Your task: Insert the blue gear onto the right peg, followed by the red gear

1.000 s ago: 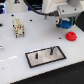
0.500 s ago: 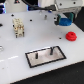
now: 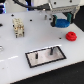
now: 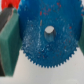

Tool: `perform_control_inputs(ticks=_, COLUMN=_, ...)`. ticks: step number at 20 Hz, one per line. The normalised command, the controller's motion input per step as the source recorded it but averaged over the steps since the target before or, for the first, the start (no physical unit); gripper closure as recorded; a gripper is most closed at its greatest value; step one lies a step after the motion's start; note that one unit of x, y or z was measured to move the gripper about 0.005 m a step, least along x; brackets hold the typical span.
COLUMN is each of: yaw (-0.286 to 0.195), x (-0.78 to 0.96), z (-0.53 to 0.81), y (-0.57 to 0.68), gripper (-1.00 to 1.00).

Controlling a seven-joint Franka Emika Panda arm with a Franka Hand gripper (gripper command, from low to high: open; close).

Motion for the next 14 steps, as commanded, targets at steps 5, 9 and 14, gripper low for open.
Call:
perform_control_inputs(ticks=5, yaw=0.000, x=0.78, z=0.27, y=-0.25, gripper=1.00)
perform_control_inputs(ticks=9, yaw=0.000, x=0.77, z=0.21, y=-0.27, gripper=1.00)
perform_control_inputs(ticks=14, yaw=0.000, x=0.75, z=0.16, y=-0.29, gripper=1.00)
